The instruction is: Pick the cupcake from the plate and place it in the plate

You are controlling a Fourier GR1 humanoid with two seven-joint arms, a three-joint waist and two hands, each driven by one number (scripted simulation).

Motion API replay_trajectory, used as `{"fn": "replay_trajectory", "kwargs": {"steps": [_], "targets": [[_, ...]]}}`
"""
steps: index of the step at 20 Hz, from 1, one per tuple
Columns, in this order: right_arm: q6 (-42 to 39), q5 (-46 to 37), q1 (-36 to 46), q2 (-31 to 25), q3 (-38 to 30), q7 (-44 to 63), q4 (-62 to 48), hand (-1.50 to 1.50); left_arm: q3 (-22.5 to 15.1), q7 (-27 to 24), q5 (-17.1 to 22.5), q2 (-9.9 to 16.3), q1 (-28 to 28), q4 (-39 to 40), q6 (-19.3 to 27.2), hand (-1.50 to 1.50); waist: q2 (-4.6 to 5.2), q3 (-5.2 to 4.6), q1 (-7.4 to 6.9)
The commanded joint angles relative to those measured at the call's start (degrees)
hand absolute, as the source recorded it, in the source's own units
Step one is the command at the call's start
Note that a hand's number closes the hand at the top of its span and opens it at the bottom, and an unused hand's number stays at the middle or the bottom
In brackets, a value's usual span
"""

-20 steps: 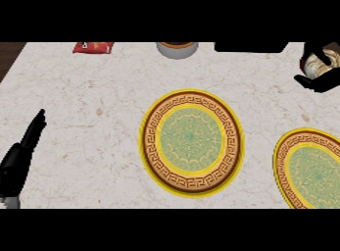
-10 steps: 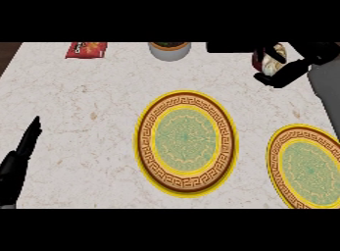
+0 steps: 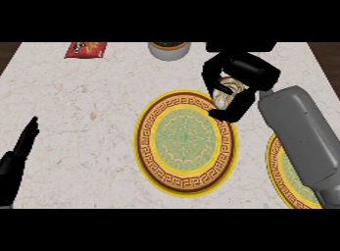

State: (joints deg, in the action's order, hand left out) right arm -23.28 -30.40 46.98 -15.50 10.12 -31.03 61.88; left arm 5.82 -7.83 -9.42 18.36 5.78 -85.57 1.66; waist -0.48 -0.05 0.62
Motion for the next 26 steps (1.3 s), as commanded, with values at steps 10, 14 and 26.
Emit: {"fn": "replay_trajectory", "kwargs": {"steps": [10, 14, 26], "targets": [[-1.06, -2.89, -9.27, 15.03, 5.93, 14.57, 1.12, 1.50, -0.86, 0.63, -1.69, -2.88, -0.92, 0.09, 0.66, 0.00, 0.44, 0.03, -0.64], [6.54, -4.79, -9.25, 15.39, 11.29, 19.29, -3.23, -1.50, -0.22, 1.40, -1.89, -1.75, 0.25, -3.43, -0.67, 0.00, 0.51, 0.06, -1.42], [7.41, 11.63, -6.54, 15.10, -6.17, 16.50, -4.68, -1.50, 2.45, -0.67, -0.47, -0.77, 1.38, -1.98, -3.42, 0.00, 0.53, 0.05, -1.01]]}}
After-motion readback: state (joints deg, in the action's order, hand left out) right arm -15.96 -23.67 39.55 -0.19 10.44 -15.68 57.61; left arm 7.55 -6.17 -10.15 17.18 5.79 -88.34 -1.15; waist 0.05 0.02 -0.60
